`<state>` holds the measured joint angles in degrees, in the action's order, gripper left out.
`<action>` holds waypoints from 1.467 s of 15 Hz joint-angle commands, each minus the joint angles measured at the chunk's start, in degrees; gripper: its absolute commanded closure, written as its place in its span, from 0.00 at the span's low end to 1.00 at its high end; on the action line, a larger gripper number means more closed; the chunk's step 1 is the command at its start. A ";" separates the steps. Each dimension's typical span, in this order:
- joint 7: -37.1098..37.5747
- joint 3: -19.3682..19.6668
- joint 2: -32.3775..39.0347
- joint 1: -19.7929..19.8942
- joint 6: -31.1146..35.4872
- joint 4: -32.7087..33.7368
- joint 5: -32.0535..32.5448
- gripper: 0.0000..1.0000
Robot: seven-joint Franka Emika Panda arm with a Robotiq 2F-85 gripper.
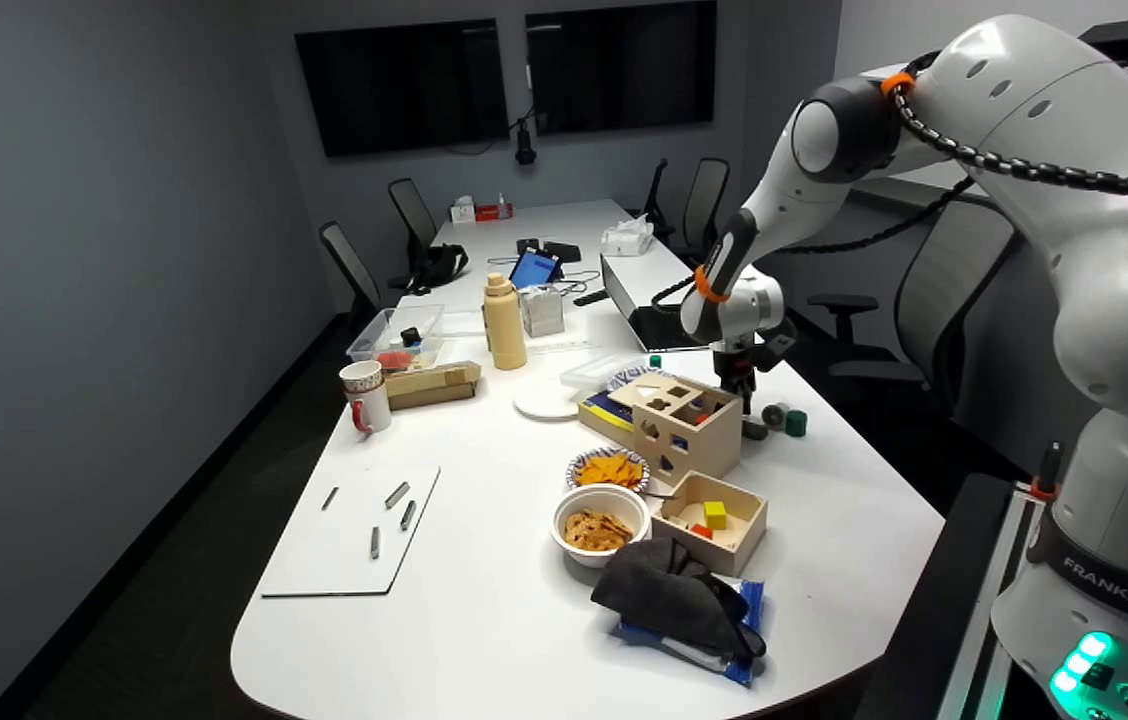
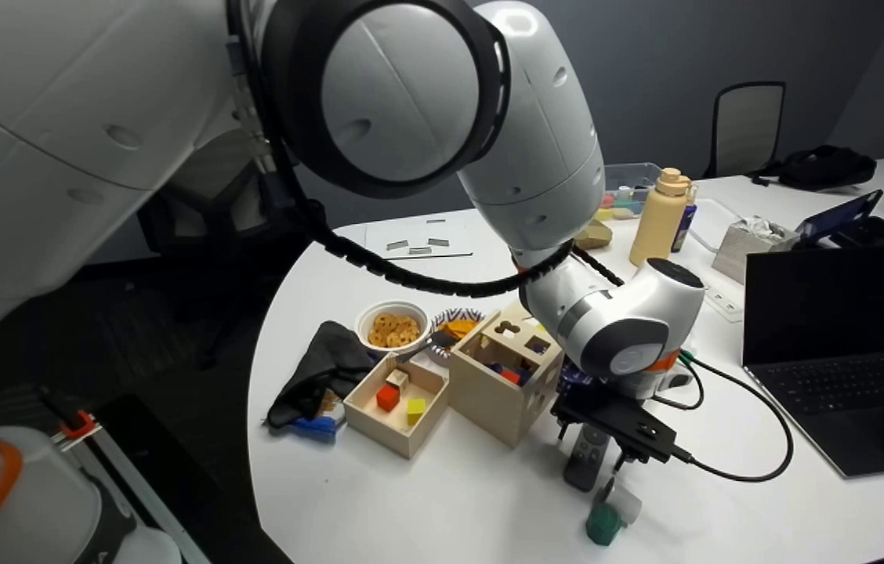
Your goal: Move the grey remote control to the left.
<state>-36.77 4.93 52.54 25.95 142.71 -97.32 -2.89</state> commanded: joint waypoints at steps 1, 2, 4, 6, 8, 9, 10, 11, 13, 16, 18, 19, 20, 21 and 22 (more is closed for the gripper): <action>1.22 -0.47 1.69 0.64 0.36 2.23 1.31 0.00; 1.25 -0.49 1.90 0.64 0.34 2.45 1.32 0.00; 1.44 -0.37 2.20 0.55 0.26 2.84 1.42 0.00; 1.86 -0.08 2.54 0.35 -0.17 3.29 1.66 0.25; 1.94 -0.12 2.46 0.36 -0.08 3.20 1.80 0.34; 2.14 0.06 2.40 0.30 0.03 3.31 2.04 0.42; 2.27 0.20 2.41 0.26 0.07 3.44 2.27 0.49; 2.54 0.44 2.51 0.13 0.06 3.57 2.61 0.58; 3.10 0.63 2.48 0.19 0.35 3.45 2.92 0.73; 3.58 0.15 2.61 0.80 -0.16 3.56 2.46 0.73; 3.90 -0.35 1.81 1.34 -0.40 3.29 1.80 0.73; 4.22 -0.52 1.32 1.54 -0.83 3.17 1.54 0.73; 4.63 -0.63 0.60 1.81 -1.83 2.99 1.25 0.73; 5.12 -0.83 0.17 2.07 -2.45 3.05 0.95 0.73; 5.79 -1.01 -0.46 2.38 -2.93 2.98 0.60 0.73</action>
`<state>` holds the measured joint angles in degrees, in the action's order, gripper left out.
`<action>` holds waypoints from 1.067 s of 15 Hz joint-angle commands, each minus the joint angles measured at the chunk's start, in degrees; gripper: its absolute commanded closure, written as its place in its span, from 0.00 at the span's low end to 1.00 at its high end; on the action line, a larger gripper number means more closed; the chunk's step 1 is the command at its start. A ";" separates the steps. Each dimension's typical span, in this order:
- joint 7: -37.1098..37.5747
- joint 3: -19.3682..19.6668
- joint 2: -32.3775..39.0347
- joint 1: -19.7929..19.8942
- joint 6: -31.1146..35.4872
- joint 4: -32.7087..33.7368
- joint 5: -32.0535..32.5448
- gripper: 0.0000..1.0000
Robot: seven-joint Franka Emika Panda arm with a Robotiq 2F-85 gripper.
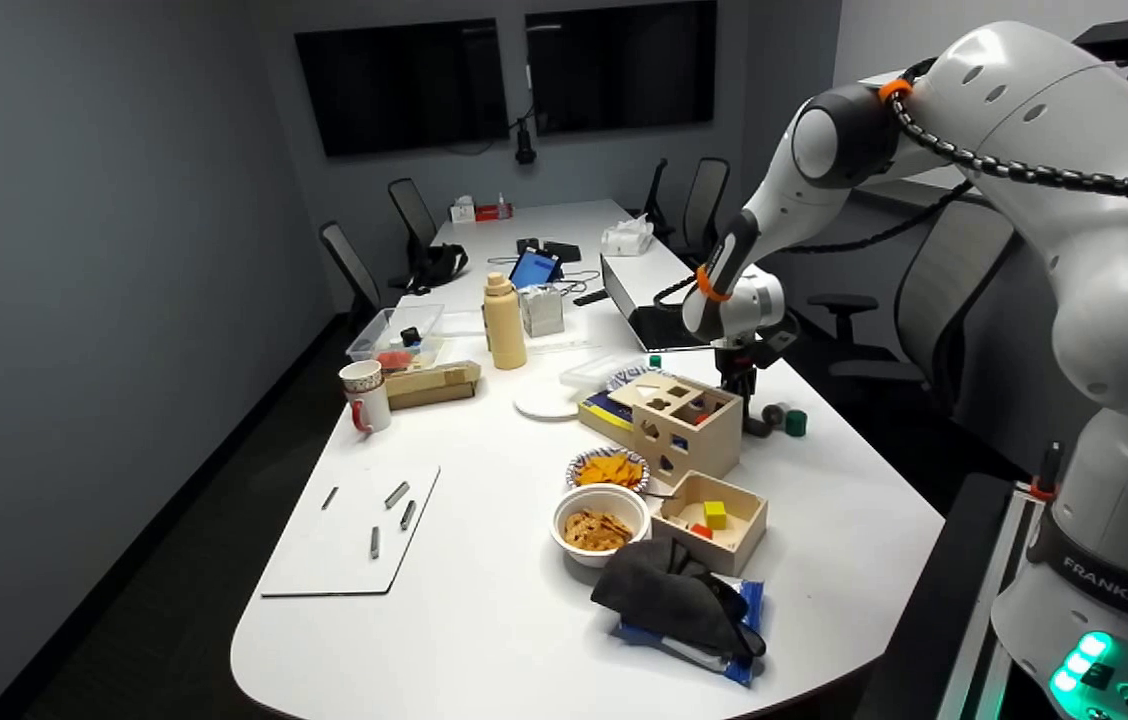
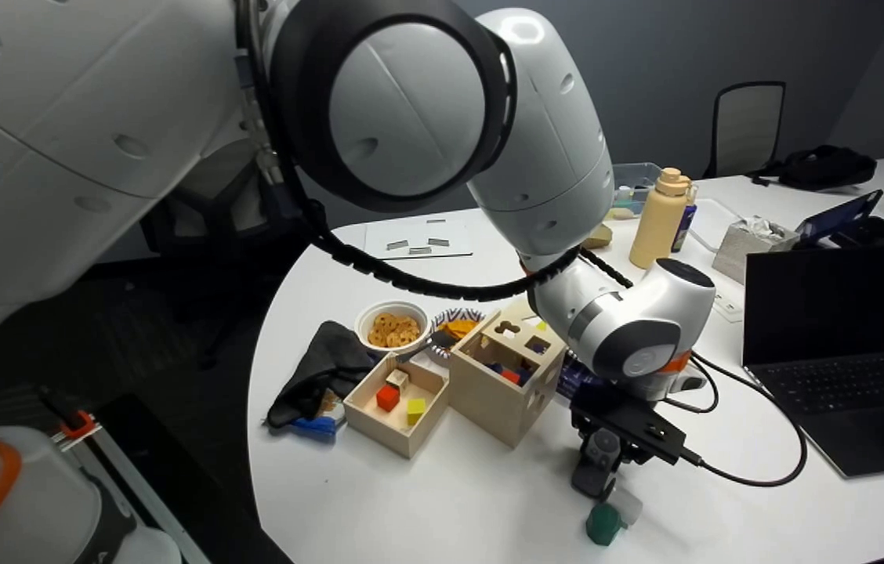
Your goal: Move the grey remote control to the left.
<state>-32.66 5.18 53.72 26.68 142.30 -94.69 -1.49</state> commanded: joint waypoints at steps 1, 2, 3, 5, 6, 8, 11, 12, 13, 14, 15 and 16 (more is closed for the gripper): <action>2.22 -1.36 -2.19 1.92 -3.00 0.22 -1.03 0.73; 3.12 -1.31 -2.76 2.04 -3.67 0.29 -1.23 0.73; 3.78 -1.43 -3.32 2.25 -4.45 0.37 -1.46 0.73; 4.94 -1.34 -4.53 2.31 -6.57 0.44 -1.82 0.73; 5.46 -1.36 -5.30 2.26 -7.80 0.33 -2.10 0.73; 6.79 -0.98 -6.71 1.85 -9.67 -0.05 -2.59 0.73; 9.56 -0.11 -9.29 1.08 -14.42 -1.05 -3.11 0.73; 10.06 -0.03 -10.23 1.01 -15.65 -1.66 -3.30 0.73; 10.95 0.27 -11.71 0.74 -16.19 -3.11 -3.39 0.73; 11.80 0.60 -12.89 0.58 -16.70 -4.20 -3.51 0.73; 12.56 0.88 -14.20 0.44 -16.72 -5.53 -3.67 0.73; 13.33 1.13 -15.59 0.29 -17.00 -6.97 -3.83 0.73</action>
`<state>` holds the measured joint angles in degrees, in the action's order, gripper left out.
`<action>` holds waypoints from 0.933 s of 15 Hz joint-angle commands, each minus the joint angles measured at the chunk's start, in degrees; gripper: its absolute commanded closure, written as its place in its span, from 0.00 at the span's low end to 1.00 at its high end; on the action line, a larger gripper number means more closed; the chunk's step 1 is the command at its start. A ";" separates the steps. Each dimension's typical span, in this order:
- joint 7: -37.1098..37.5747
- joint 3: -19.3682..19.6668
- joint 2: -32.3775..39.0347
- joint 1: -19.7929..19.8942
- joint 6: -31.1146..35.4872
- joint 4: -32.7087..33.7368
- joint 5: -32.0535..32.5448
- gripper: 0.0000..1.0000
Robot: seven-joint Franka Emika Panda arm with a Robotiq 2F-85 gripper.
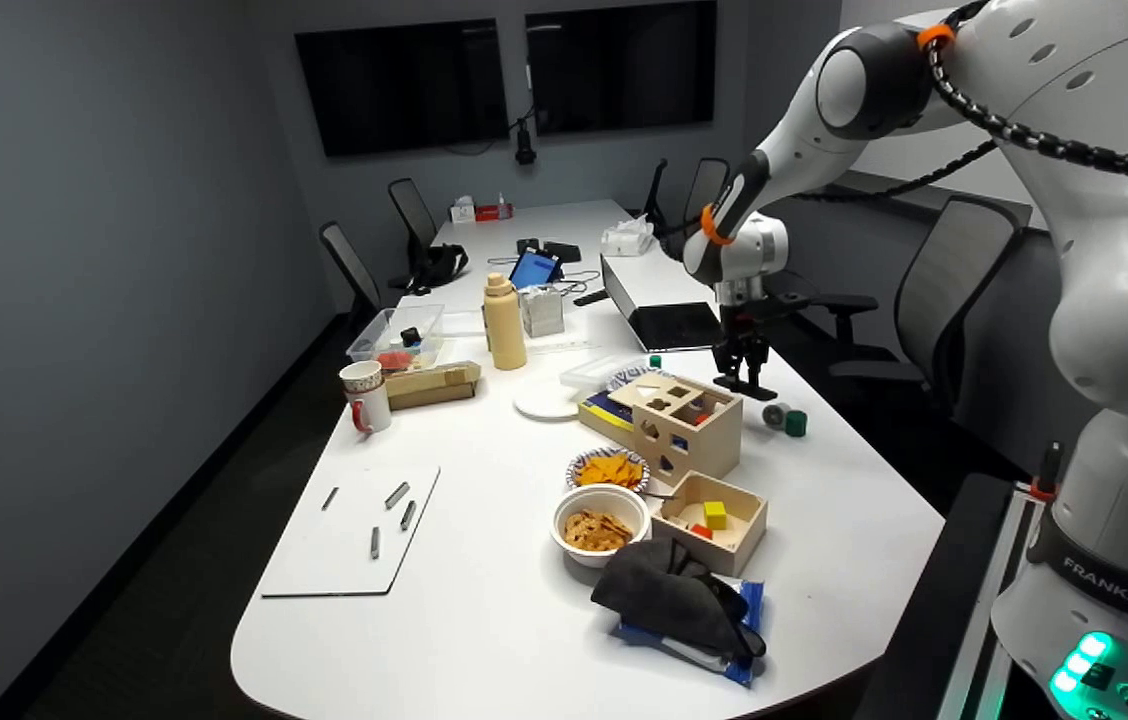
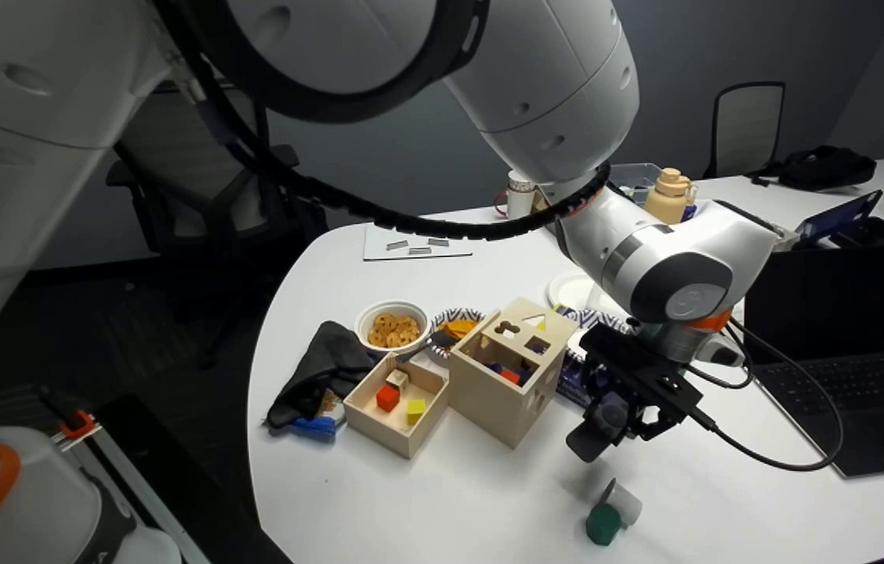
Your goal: Move the grey remote control to the left.
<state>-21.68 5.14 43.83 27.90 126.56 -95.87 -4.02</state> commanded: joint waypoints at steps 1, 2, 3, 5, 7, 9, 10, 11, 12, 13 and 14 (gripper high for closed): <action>3.36 1.63 -7.20 -1.14 -1.23 -7.56 -1.32 0.73; 4.22 2.03 -8.55 -1.32 -1.38 -9.13 -1.45 0.73; 5.00 2.42 -9.97 -1.49 -1.23 -10.99 -1.59 0.73; 6.13 3.07 -12.37 -1.71 -0.66 -14.63 -1.98 0.73; 6.40 3.20 -14.63 -1.89 -0.34 -18.80 -2.68 0.73; 6.90 3.25 -16.26 -2.31 0.39 -22.73 -3.64 0.73; 7.08 3.12 -16.92 -2.52 0.60 -24.50 -4.34 0.73; 7.43 3.07 -17.54 -2.86 1.10 -26.30 -5.08 0.73; 7.87 3.08 -18.14 -3.24 1.58 -27.98 -5.91 0.73; 8.42 3.06 -18.73 -3.59 2.28 -29.71 -6.85 0.73; 8.84 2.99 -19.15 -3.88 2.93 -31.18 -7.84 0.73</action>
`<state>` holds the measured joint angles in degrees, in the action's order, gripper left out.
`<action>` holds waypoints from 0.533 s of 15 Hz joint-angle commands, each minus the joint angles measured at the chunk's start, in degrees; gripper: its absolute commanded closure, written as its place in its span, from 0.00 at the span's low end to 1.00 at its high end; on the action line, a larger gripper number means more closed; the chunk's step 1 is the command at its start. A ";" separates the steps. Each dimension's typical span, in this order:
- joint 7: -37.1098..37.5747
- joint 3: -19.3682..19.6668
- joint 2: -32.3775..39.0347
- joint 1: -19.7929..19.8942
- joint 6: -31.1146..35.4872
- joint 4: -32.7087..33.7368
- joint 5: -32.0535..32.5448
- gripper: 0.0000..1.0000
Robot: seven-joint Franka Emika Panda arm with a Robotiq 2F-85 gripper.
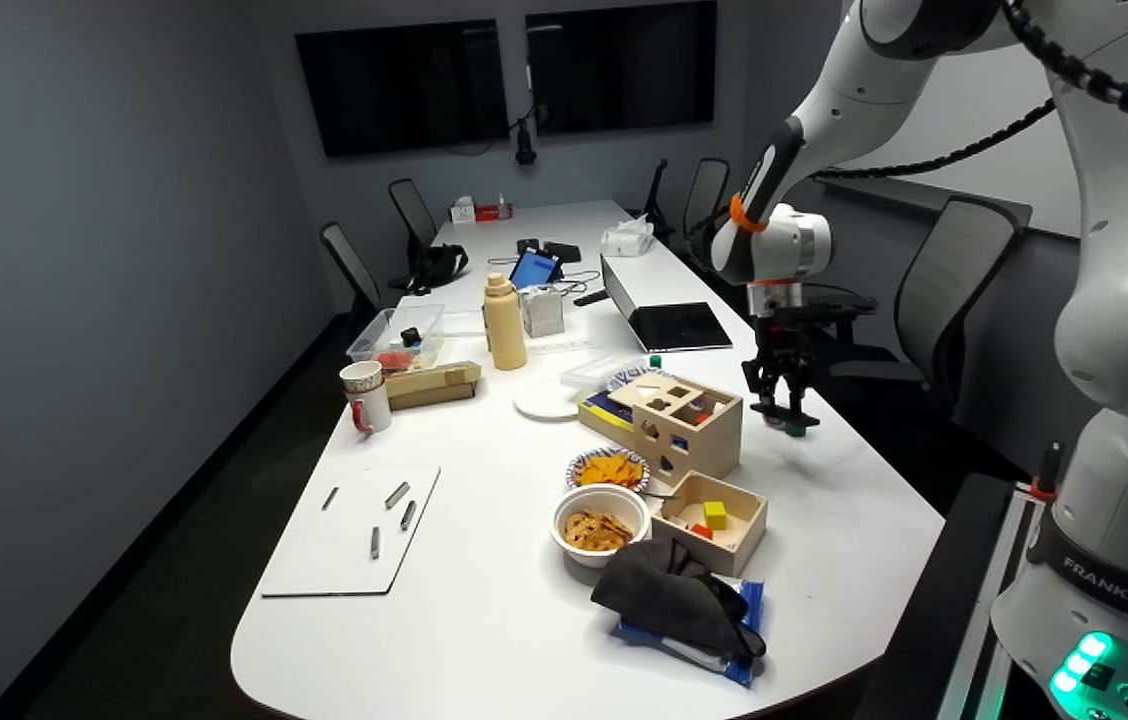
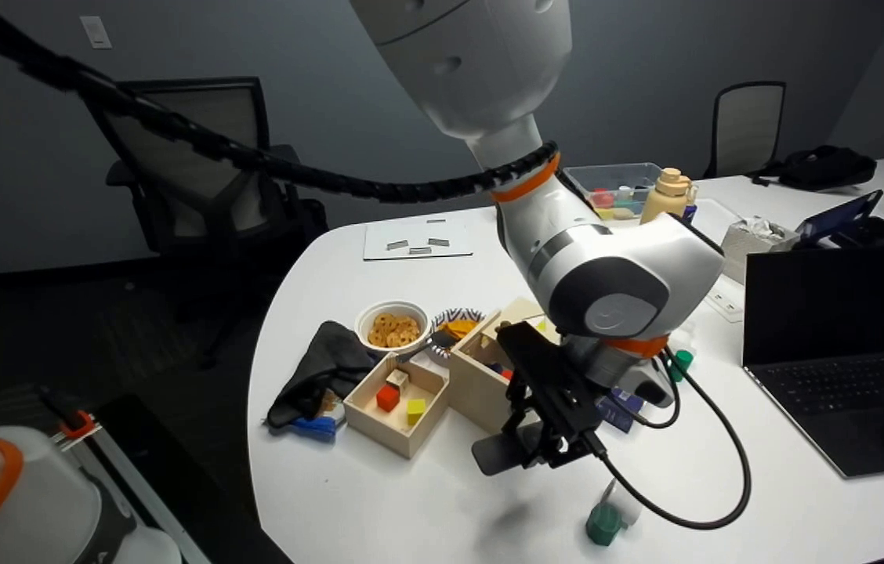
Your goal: Move the grey remote control to the left.
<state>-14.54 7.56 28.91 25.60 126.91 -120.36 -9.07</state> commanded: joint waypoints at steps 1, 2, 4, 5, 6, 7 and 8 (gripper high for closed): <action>2.34 0.63 -4.73 -2.00 3.29 -8.29 -3.68 0.73; 2.93 0.67 -5.11 -2.34 4.31 -9.80 -4.59 0.73; 3.79 0.59 -5.87 -2.87 5.79 -12.45 -6.39 0.73; 4.03 0.54 -6.11 -3.10 6.53 -13.63 -7.17 0.73; 4.11 0.39 -6.33 -3.28 7.24 -14.73 -8.02 0.73; 4.08 0.28 -6.55 -3.43 7.66 -15.66 -8.79 0.73; 3.89 0.16 -6.49 -3.49 8.30 -16.39 -9.58 0.73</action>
<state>-11.35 7.57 25.49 23.03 132.86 -132.18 -15.97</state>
